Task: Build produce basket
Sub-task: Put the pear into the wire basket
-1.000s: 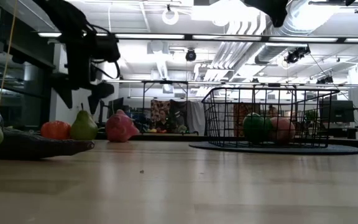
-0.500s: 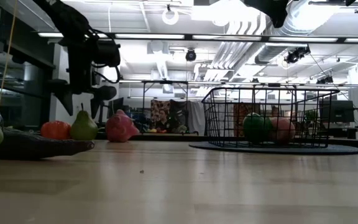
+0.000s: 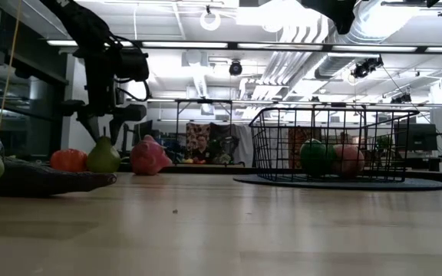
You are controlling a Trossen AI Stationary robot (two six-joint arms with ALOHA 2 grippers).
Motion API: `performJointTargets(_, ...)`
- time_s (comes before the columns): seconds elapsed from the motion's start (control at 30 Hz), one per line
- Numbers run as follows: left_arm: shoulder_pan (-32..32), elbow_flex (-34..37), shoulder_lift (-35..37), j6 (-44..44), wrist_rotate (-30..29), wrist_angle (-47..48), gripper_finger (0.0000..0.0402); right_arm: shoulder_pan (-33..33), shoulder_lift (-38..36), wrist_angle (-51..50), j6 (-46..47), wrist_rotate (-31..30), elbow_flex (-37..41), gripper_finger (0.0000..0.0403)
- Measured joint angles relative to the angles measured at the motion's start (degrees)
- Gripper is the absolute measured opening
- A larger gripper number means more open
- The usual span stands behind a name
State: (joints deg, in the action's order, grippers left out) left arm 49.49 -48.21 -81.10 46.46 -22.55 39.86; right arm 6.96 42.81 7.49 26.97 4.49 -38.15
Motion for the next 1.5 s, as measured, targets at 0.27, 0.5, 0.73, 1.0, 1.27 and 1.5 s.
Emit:
performJointTargets(0.27, 0.0, 0.0, 0.1, -0.7, 0.0, 0.2, 0.0139, 0.0, 0.0, 0.0, 0.0, 0.0, 0.0, 0.0362)
performJointTargets(0.5, 0.0, 0.1, 6.9, -4.4, 1.0, -1.2, 0.0113, 0.0, 0.0, 0.0, 0.0, 0.0, 0.0, 0.0362)
performJointTargets(0.73, -1.0, 0.1, 22.5, -10.1, 1.2, -5.6, 0.011, 0.0, 0.0, -0.6, -0.4, -0.6, 0.0, 0.0362)
performJointTargets(1.0, -11.3, 0.0, 38.5, -19.2, 7.8, -12.9, 0.0108, 0.1, 0.0, -0.5, -0.4, -2.8, 0.0, 0.0362)
performJointTargets(1.27, -31.6, 0.0, 43.6, -23.1, 10.6, -18.2, 0.0108, 0.0, 0.0, 0.3, -3.6, -3.0, 0.0, 0.0362)
performJointTargets(1.5, -49.1, 0.0, 38.2, -26.2, -1.6, -25.4, 0.0108, 0.0, 0.0, 0.5, -4.9, -2.9, 0.0, 0.0362)
